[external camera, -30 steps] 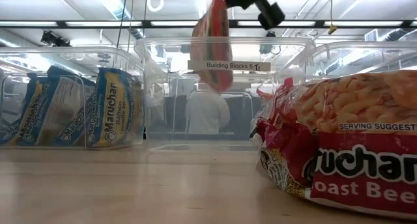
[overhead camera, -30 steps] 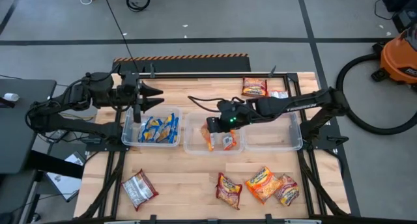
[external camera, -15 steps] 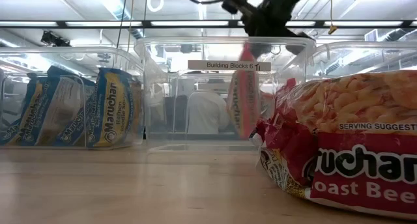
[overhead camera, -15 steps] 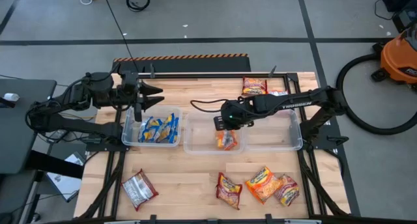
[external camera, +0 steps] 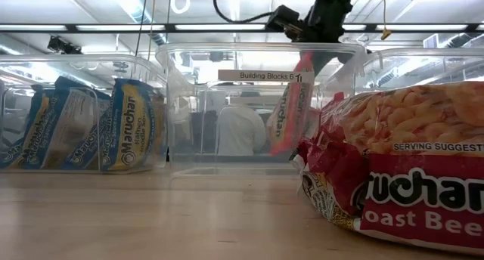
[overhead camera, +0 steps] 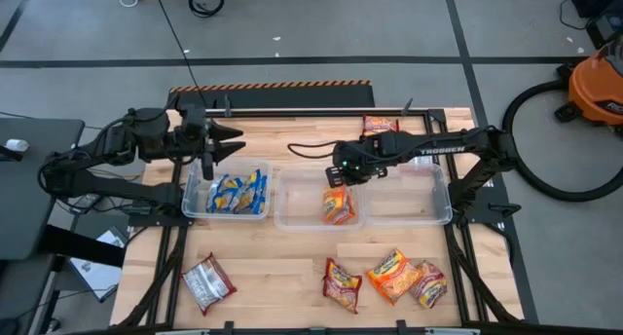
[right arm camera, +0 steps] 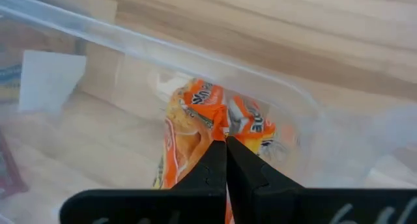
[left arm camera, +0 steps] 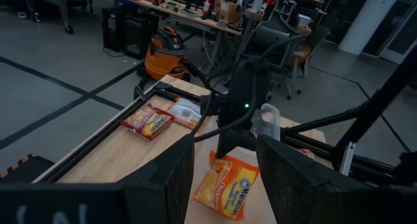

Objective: Sort Maruchan noodles
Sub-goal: Put the orange noodle pack into the middle transparent bin

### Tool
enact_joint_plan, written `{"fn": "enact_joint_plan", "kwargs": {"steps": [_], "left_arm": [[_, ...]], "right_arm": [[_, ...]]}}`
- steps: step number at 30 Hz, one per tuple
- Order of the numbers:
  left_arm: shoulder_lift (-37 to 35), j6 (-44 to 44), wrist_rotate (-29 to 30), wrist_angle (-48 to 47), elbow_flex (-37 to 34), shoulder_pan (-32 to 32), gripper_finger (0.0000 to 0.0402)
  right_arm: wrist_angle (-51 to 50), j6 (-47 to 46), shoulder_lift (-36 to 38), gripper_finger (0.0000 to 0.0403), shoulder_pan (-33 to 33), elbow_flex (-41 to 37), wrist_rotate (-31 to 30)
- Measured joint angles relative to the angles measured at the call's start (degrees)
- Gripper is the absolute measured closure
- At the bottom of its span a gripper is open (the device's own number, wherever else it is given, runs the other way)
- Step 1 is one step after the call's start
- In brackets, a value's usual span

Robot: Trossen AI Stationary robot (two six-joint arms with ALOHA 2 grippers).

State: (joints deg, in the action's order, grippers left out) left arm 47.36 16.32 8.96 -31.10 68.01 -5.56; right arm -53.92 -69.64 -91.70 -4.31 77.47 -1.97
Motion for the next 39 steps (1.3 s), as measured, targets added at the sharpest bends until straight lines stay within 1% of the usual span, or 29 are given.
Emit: {"fn": "enact_joint_plan", "kwargs": {"steps": [6,11,14,18,23,26,29,33,35,39], "left_arm": [[2.3,-1.9,-0.1,-0.3,0.0,0.1,0.023],[7.5,-5.3,-5.8,-1.8,0.0,2.0,0.023],[10.8,-5.7,-6.9,-1.7,0.0,4.0,0.023],[14.8,-6.9,-6.8,-2.1,0.0,6.6,0.023],[20.6,-8.0,-6.5,-4.7,0.0,9.6,0.023],[24.8,-7.5,-4.2,-6.1,-0.1,10.5,0.023],[28.7,-6.7,-0.3,-6.1,-0.1,11.1,0.023],[33.2,-7.1,5.0,-2.5,-0.2,12.1,0.023],[34.6,-7.5,5.3,5.2,-2.3,12.3,0.023],[36.2,-4.4,4.1,21.7,-11.1,12.3,0.023]], "right_arm": [[-2.1,0.7,0.0,0.04,0.1,0.3,-0.5],[-1.2,1.5,0.0,0.0399,0.1,-0.6,-0.5],[-0.2,2.8,0.0,0.0398,0.2,-1.1,-0.5],[0.0,4.2,0.0,0.0395,0.4,-1.1,-1.8],[2.4,5.6,-1.9,0.0394,0.5,-1.2,-1.6],[2.4,5.2,-2.6,0.0393,0.6,-1.2,-1.6],[1.6,5.3,-2.6,0.0393,0.7,-1.2,-1.9],[-0.4,5.5,-2.6,0.0388,0.9,-1.2,-2.3],[-0.8,5.7,-2.6,0.0383,0.9,-1.2,-2.4],[-1.0,6.7,-2.5,0.0375,1.1,-1.1,-2.5]]}}
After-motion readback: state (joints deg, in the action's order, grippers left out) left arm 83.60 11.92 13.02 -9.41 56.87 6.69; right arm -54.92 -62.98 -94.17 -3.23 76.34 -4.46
